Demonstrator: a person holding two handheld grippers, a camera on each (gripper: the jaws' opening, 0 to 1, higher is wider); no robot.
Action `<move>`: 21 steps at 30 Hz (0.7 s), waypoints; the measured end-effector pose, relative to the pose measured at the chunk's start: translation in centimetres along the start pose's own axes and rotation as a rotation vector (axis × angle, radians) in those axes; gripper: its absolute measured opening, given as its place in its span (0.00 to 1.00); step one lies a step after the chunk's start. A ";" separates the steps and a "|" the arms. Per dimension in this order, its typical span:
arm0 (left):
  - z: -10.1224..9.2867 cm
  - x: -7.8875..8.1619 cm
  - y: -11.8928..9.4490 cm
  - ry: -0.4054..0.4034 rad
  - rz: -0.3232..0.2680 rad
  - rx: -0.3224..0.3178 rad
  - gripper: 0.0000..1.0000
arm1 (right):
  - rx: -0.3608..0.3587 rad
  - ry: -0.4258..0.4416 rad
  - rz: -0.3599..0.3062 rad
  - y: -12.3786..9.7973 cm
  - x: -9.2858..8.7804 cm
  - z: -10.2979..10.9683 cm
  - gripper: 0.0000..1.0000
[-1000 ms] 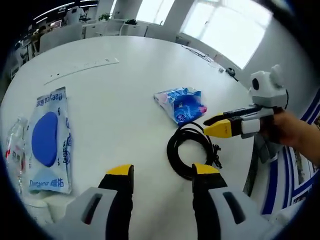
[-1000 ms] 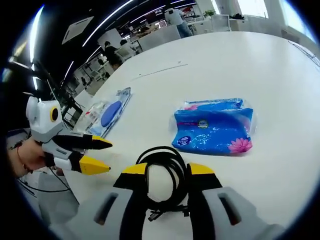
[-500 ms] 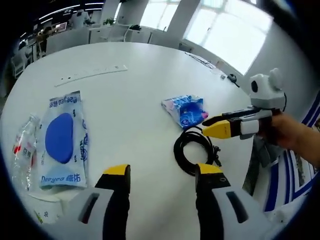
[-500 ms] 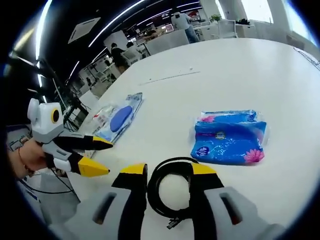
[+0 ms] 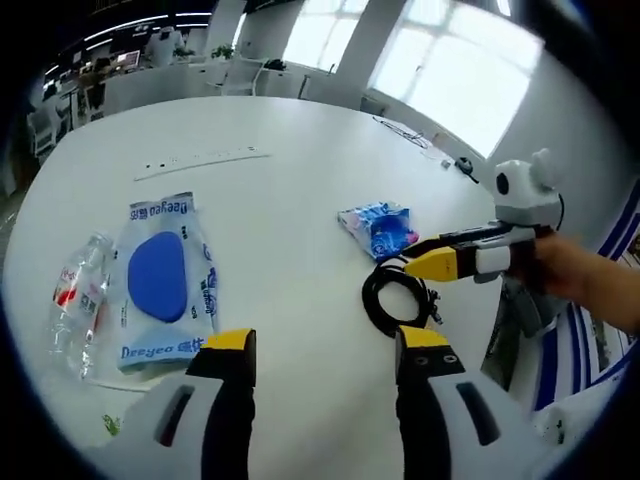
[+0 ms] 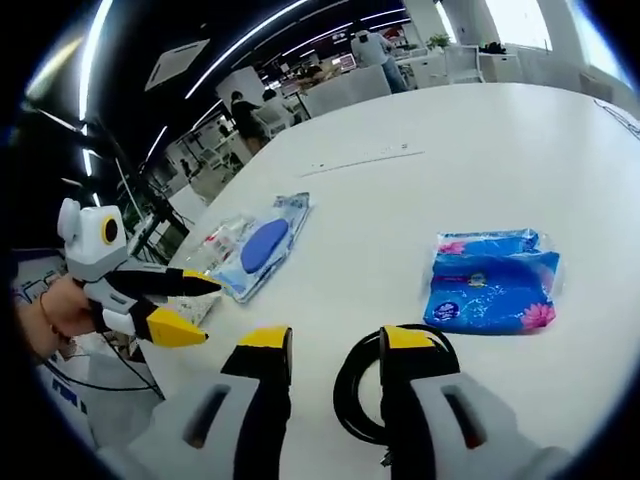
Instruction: Arrange the tabletop items into an orderly group along one side of the table until the central work area is clear of visible clutter.
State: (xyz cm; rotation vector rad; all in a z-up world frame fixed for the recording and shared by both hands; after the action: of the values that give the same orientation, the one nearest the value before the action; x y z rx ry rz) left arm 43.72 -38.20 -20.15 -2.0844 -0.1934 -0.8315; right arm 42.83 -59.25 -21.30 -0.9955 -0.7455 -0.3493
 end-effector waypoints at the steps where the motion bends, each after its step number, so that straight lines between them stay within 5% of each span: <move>1: 0.2 0.1 -0.3 0.002 -0.002 0.002 0.56 | 0.006 -0.002 0.001 0.1 0.0 0.4 0.34; 21: 4.6 2.2 -6.1 0.069 -0.016 0.005 0.56 | 0.046 0.002 -0.019 0.8 -0.1 4.8 0.37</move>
State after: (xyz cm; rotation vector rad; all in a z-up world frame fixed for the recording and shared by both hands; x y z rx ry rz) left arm 45.15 -31.22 -16.62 -2.0481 -0.1747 -0.9105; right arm 41.28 -54.68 -20.32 -0.9454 -0.7588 -0.3475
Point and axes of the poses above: the point that each gripper's makers call its tool centre point, and the gripper's own axes: y roughly forward along the fingers, z roughly to its left, x roughly out of its top, the point moved 8 cm from there along -y, roughly backward along the fingers, and after that the axes turned 7 degrees about -y, right-handed, at the moved point
